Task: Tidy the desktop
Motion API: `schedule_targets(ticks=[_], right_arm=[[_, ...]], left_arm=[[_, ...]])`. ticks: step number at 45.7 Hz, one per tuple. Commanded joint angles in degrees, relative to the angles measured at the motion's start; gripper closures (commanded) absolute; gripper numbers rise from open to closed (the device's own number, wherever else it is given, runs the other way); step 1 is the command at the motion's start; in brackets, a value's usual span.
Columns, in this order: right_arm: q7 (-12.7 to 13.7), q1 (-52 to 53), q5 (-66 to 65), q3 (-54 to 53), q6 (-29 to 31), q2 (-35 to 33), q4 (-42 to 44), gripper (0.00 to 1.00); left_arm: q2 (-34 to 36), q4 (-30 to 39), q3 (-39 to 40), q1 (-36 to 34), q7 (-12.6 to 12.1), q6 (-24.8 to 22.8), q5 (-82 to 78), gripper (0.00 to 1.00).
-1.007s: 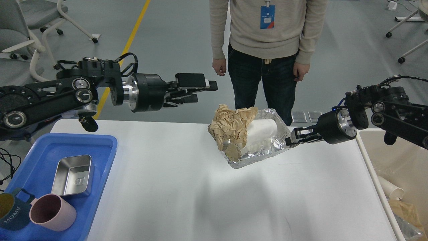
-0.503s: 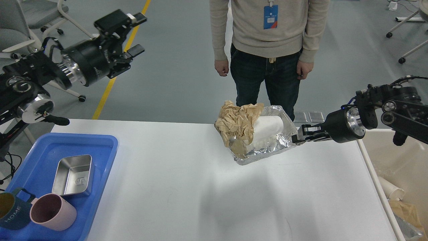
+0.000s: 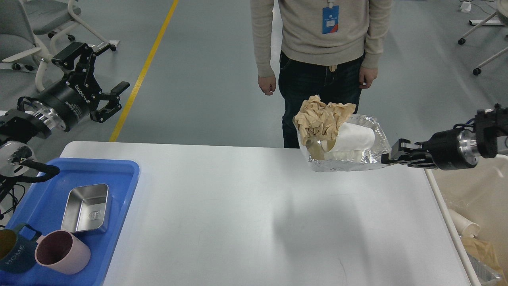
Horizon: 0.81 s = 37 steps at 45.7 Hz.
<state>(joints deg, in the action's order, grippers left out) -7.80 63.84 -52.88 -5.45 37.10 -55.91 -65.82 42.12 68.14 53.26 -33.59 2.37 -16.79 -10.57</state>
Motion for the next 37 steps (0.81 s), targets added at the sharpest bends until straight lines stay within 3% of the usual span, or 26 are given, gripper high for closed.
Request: schedule_targets(ticks=[1, 7, 13, 18, 37], right_arm=[[-0.1, -0.5, 2.8, -0.1, -0.9, -3.3, 0.2, 1.0], [-0.1, -0.6, 7.2, 0.0, -1.4, -6.6, 1.0, 1.0], [-0.2, -1.3, 9.1, 0.0, -1.9, -8.9, 2.9, 1.0], [-0.2, -1.5, 10.7, 0.1, -1.9, -10.5, 4.6, 1.0], [-1.0, -9.1, 15.9, 0.3, -2.1, -12.1, 12.5, 1.0]], left_arm=[[-0.1, -2.1, 0.3, 1.6, 0.0, -3.9, 2.6, 0.04], [-1.0, -6.7, 0.4, 2.7, 0.4, -6.0, 3.1, 0.04], [-5.8, -14.3, 1.6, 3.0, 2.8, -6.4, 3.2, 0.04], [-8.2, -18.9, 2.4, 3.2, 3.3, -6.5, 3.2, 0.04], [-14.1, -22.8, 3.1, 4.9, 2.8, -7.6, 12.6, 0.04]])
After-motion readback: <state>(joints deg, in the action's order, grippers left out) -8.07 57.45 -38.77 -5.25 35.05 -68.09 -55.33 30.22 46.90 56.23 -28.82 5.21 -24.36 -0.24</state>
